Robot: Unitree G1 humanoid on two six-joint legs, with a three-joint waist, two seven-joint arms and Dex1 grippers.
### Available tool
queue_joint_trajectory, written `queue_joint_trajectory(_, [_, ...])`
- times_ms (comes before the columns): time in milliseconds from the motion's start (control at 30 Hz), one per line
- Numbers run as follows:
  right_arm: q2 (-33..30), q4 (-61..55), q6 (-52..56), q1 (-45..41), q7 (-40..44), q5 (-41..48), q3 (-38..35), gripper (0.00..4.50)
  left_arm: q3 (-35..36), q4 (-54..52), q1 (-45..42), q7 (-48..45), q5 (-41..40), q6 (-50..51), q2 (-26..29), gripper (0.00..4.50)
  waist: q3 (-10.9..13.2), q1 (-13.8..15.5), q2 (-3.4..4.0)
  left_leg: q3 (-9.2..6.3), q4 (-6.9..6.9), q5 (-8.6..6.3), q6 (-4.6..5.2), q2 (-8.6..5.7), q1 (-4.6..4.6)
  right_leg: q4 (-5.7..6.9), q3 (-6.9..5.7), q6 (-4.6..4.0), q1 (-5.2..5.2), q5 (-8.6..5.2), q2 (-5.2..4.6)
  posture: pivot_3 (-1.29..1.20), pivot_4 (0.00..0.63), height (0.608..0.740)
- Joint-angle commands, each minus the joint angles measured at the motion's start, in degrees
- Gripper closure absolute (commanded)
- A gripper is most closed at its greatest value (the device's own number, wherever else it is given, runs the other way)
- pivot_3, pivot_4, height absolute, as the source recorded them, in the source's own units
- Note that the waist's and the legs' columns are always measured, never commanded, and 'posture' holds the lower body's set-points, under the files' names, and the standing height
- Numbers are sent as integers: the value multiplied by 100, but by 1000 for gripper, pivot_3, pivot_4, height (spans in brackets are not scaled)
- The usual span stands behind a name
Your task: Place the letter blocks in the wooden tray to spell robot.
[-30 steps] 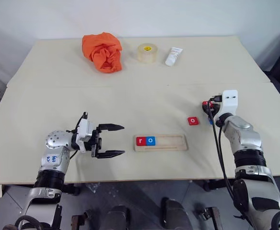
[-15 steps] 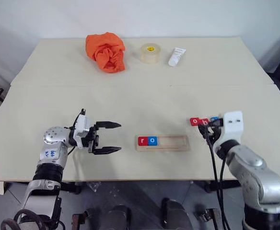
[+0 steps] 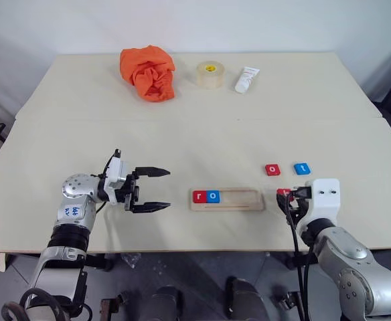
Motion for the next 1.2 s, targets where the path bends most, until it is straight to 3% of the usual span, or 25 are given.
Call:
queue_joint_trajectory(33, [-60, -127, -201, -22, 136, 45, -75, 681, 55, -168, 36, -448, -125, -35, 68, 0, 0, 0, 0, 0, 0, 0, 0, 0, 0, 0, 0, 0, 0, 0, 0, 0, 150, 740])
queue_joint_trajectory(100, [-312, -132, -287, -27, 458, 142, -126, 29, 60, -172, 37, -428, -125, -34, 65, 0, 0, 2, 0, 0, 0, 0, 0, 0, 0, 1, 0, 0, 0, 0, 0, 0, 150, 740])
queue_joint_trajectory(300, [-1598, 253, -760, -95, 1837, 402, -258, 29, 59, -150, 8, -402, -120, -46, 34, 0, 0, 7, -2, 1, 0, -1, 4, 0, -1, -5, -1, 0, 2, 0, 0, 0, 150, 740])
queue_joint_trajectory(400, [-2699, 798, -1225, -184, 3107, 476, -182, 29, 46, -141, -27, -382, -122, -43, -12, 0, 0, 7, -2, 1, 0, -1, 5, -1, -1, -7, -3, 0, 6, 0, 0, 0, 150, 740])
queue_joint_trajectory(600, [-4182, 2642, -3093, -753, 5134, -210, 735, 29, 21, -208, -12, -369, -138, -5, -93, 0, 4, -5, -11, 13, 4, -1, 9, 2, 3, -15, -6, 6, 16, 3, 0, 0, 150, 740])
queue_joint_trajectory(800, [-4354, 4421, -4400, -2009, 6644, -628, 1625, 29, 30, -483, 191, -360, -180, 50, -66, 0, 6, -11, -15, 34, 17, -1, 8, 4, -2, -17, -6, 10, 16, 7, 0, 0, 150, 740])
queue_joint_trajectory(1000, [-4163, 5543, -5095, -2697, 7152, -1181, 2185, 29, 76, -890, 494, -193, -219, 149, -11, 0, 6, 8, -15, 3, 24, -3, 5, 6, -6, -21, -7, 10, 16, 9, 0, 0, 150, 740])
queue_joint_trajectory(1100, [-4100, 5808, -5228, -2807, 7328, -1282, 2303, 633, 110, -1065, 628, -108, -247, 202, 17, 0, 6, 15, -15, -5, 27, -4, 2, 6, -10, -24, -11, 9, 17, 9, -1, 0, 150, 740])
queue_joint_trajectory(1200, [-4005, 5905, -5327, -2896, 7365, -1333, 2327, 1639, 144, -1216, 763, -32, -264, 231, 46, 0, 6, 6, -15, -6, 31, -5, 0, 7, -9, -24, -12, 8, 19, 10, -1, 0, 150, 740])
